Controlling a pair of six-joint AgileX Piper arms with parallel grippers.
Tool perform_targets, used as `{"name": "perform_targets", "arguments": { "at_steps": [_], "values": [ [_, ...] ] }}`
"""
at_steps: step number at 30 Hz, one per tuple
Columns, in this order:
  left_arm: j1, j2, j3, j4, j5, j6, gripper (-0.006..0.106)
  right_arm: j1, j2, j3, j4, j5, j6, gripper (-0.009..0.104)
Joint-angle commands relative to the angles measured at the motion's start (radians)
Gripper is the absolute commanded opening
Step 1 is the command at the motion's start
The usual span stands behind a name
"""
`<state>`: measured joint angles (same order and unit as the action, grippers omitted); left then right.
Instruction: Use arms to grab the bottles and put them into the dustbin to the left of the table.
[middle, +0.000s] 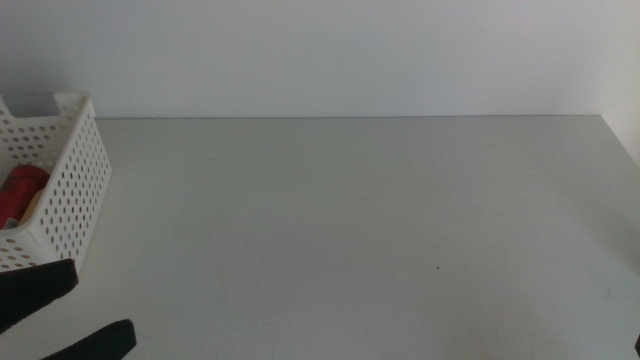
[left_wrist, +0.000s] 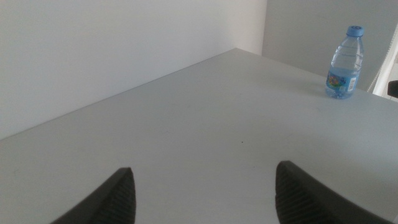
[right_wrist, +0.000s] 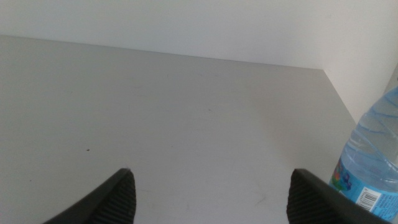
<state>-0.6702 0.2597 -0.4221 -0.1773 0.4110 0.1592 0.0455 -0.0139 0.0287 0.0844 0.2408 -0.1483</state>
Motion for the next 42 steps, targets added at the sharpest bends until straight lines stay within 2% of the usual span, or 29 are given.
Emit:
{"name": "perform_targets", "arguments": {
  "at_steps": [1,20,27,35,42],
  "values": [
    [-0.007,0.008,-0.029,-0.007,-0.083,0.000,0.071,-0.005,-0.021,-0.010,-0.012,-0.072,-0.004,0.062],
    [-0.007,0.008,-0.029,-0.007,-0.083,0.000,0.047,-0.005,-0.021,-0.010,-0.005,-0.074,-0.001,0.062],
    [-0.007,0.011,-0.029,-0.007,-0.082,0.000,0.039,-0.018,0.007,-0.010,-0.034,-0.100,-0.004,0.062],
    [-0.007,0.011,-0.029,-0.007,-0.083,0.000,0.033,-0.073,0.356,-0.010,-0.023,-0.362,0.005,0.062],
    [-0.007,0.011,-0.029,-0.007,-0.083,0.000,0.027,-0.076,0.713,-0.010,-0.023,-0.652,0.111,0.062]
  ]
}}
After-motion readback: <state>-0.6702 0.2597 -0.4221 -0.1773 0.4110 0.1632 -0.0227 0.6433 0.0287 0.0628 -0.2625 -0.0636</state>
